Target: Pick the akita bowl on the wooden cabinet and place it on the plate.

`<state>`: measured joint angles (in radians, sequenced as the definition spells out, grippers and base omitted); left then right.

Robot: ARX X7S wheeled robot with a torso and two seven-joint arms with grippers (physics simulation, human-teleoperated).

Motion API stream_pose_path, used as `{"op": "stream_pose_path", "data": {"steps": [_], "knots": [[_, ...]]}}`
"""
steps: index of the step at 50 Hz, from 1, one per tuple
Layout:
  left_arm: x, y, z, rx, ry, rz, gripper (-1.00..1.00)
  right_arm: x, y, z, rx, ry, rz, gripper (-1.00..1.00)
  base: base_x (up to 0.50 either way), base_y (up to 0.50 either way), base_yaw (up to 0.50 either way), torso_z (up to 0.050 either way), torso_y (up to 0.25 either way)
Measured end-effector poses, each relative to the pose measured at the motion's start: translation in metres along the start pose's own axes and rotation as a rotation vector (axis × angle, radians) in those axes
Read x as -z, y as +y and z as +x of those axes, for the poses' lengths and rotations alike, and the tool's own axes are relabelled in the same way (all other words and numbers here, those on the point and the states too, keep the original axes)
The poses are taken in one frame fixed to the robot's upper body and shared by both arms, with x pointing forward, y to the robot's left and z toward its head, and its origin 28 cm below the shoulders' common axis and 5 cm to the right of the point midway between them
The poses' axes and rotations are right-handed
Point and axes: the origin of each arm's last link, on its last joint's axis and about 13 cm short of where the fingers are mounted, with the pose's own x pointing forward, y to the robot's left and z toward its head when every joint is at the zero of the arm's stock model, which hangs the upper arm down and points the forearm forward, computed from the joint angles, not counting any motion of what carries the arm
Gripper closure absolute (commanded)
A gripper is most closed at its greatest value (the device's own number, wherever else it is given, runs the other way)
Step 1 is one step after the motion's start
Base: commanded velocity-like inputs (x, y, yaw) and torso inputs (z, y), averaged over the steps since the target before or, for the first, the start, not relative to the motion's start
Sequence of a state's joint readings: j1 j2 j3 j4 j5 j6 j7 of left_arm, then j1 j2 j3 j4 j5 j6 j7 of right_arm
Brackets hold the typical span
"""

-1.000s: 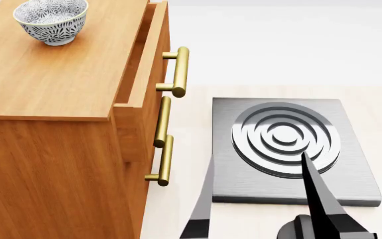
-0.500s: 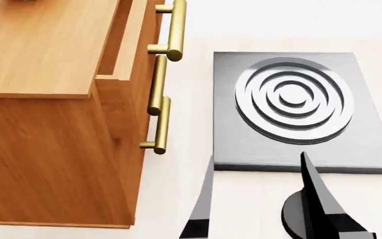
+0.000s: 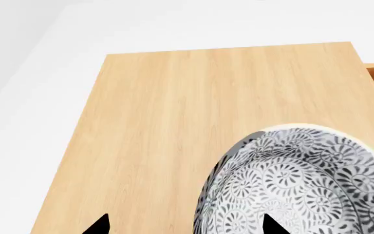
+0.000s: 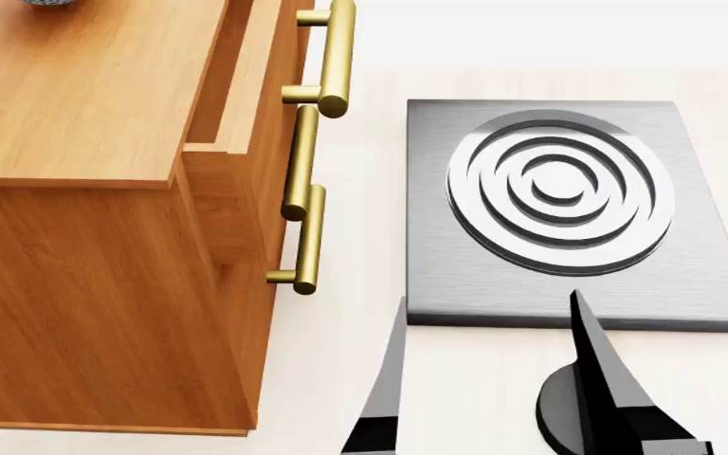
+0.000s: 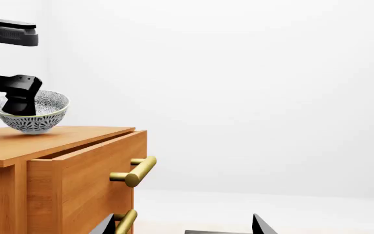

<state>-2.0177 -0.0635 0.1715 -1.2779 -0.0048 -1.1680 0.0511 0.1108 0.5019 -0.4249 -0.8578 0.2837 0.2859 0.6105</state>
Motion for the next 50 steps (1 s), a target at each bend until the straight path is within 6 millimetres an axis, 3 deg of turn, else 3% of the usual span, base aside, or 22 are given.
{"op": "stream_pose_path", "data": {"steps": [26,50], "knots": [[-0.004,-0.009,0.002,-0.019,-0.056,0.105,1.00,0.000,0.000,0.000,-0.001,0.000,0.001,-1.00,0.00,0.00,0.00,0.000,-0.003],[-0.023,-0.020,-0.007,-0.084,-0.228,0.260,1.00,-0.003,-0.001,-0.001,0.006,-0.011,-0.001,-1.00,0.00,0.00,0.00,0.000,0.000]]}}
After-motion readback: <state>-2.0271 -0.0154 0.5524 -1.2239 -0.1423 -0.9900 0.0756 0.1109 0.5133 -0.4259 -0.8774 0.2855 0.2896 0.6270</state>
